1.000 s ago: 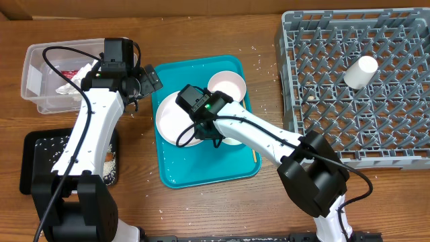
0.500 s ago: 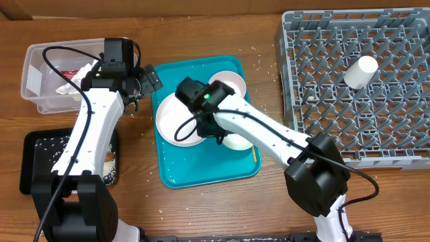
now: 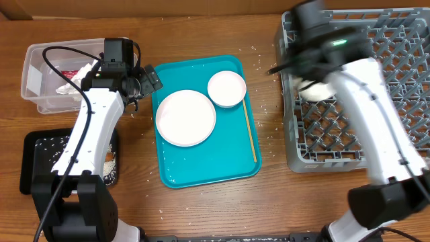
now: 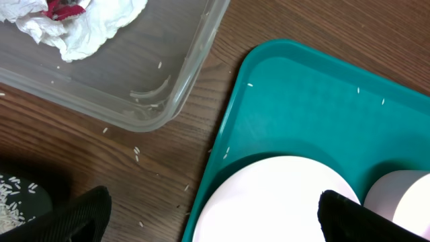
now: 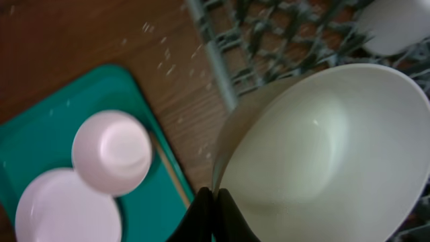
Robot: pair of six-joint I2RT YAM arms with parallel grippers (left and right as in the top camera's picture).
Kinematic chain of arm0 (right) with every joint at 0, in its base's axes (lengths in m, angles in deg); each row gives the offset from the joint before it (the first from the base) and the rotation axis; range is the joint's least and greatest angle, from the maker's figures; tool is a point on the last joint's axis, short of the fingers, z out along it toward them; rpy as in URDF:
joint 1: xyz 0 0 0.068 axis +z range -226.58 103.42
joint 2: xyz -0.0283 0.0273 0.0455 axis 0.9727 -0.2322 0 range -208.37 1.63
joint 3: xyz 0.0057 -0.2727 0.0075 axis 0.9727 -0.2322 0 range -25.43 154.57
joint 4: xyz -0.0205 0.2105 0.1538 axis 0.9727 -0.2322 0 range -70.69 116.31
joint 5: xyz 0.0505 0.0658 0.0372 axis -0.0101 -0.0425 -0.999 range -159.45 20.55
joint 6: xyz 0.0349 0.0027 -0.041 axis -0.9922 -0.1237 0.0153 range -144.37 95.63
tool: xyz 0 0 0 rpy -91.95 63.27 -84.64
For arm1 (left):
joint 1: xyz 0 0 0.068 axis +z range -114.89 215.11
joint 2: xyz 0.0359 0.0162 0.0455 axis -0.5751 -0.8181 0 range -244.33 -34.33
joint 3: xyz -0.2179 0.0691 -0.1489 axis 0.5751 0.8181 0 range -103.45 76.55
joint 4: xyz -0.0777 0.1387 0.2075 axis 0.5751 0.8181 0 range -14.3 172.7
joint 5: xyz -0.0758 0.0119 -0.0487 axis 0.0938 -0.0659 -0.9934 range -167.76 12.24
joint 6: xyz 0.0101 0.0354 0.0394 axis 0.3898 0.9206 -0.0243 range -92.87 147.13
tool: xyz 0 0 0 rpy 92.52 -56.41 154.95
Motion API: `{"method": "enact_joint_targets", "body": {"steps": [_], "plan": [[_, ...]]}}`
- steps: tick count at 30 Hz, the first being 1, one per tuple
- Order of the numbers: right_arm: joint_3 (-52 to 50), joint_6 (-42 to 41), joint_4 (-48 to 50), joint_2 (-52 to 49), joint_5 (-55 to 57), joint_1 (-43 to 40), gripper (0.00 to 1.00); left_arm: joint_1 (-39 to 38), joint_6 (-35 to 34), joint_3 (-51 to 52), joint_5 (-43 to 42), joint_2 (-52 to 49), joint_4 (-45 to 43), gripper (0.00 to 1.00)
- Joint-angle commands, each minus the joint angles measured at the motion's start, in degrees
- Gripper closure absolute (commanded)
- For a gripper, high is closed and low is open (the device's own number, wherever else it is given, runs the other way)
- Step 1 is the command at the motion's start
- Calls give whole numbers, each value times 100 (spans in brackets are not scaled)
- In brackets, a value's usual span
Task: Sort waste into correct bins and load items into the dishwasher
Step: 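Carry the white bowl right and set it in the dish rack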
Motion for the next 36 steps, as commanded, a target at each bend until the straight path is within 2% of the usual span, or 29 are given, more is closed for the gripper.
{"method": "enact_joint_targets", "body": {"steps": [1, 6, 8, 12, 17, 24, 36], "plan": [[-22, 1154, 343, 39, -1274, -1019, 96, -39, -118, -96, 72, 177, -15, 0], [-361, 2424, 1054, 35, -4249, -2546, 96, -39, -118, -96, 74, 177, -15, 0], [-570, 2570, 1200, 28, -5095, -3058, 96, -39, -118, -96, 74, 177, -15, 0], [-1189, 2776, 1473, 24, -6076, -3849, 96, -39, -118, -96, 72, 177, -15, 0], [-2127, 2846, 1770, 22, -6594, -4546, 96, -39, -118, -96, 72, 177, -15, 0], [-3091, 2841, 2426, 17, -7947, -5296, 96, -39, -118, -96, 74, 177, -15, 0], [-3141, 2640, 2124, 20, -7541, -5748, 96, -39, -118, -96, 72, 177, -15, 0]]}}
